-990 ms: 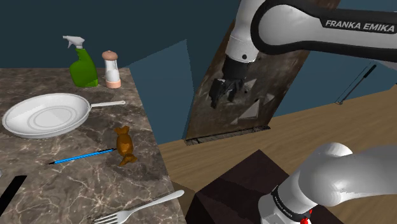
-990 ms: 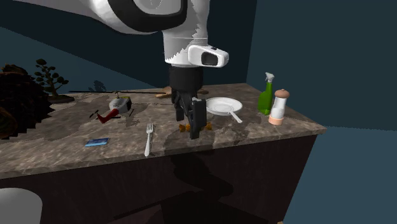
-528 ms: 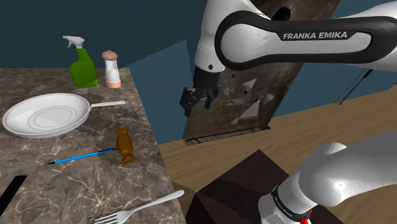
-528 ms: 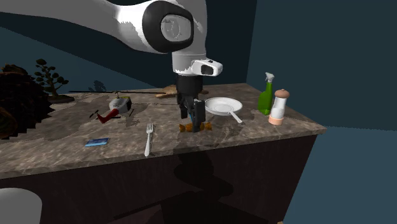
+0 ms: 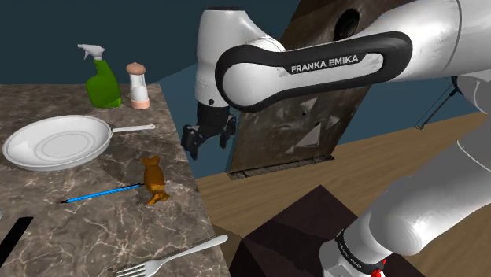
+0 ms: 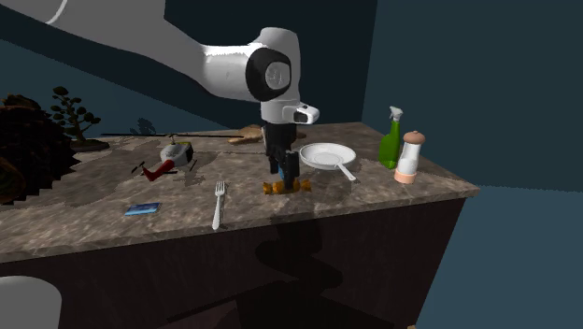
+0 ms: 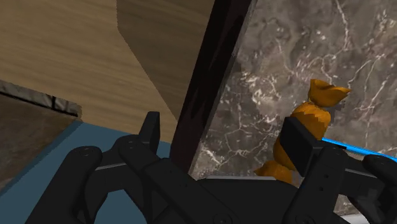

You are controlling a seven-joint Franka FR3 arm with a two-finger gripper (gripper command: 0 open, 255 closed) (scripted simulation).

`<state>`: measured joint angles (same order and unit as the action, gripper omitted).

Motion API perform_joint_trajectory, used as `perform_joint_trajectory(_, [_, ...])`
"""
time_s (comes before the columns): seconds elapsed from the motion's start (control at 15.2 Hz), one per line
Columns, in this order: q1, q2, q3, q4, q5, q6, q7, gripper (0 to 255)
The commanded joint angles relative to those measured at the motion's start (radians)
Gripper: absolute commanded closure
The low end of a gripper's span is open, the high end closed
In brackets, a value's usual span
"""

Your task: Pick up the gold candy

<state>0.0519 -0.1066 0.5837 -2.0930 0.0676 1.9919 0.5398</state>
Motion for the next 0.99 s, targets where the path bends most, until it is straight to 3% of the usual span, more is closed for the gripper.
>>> perform_joint_trajectory(0.0, [0.009,0.086,0.029,0.047,-0.053,0.025,0.067,0])
perform_joint_trajectory(0.26, [0.055,0.267,0.056,0.17,-0.18,0.042,0.198,0])
perform_joint_trajectory(0.66, [0.188,0.535,0.027,0.407,-0.348,0.013,0.347,0])
perform_joint_trajectory(0.92, [0.206,0.573,0.014,0.411,-0.37,0.041,0.363,0])
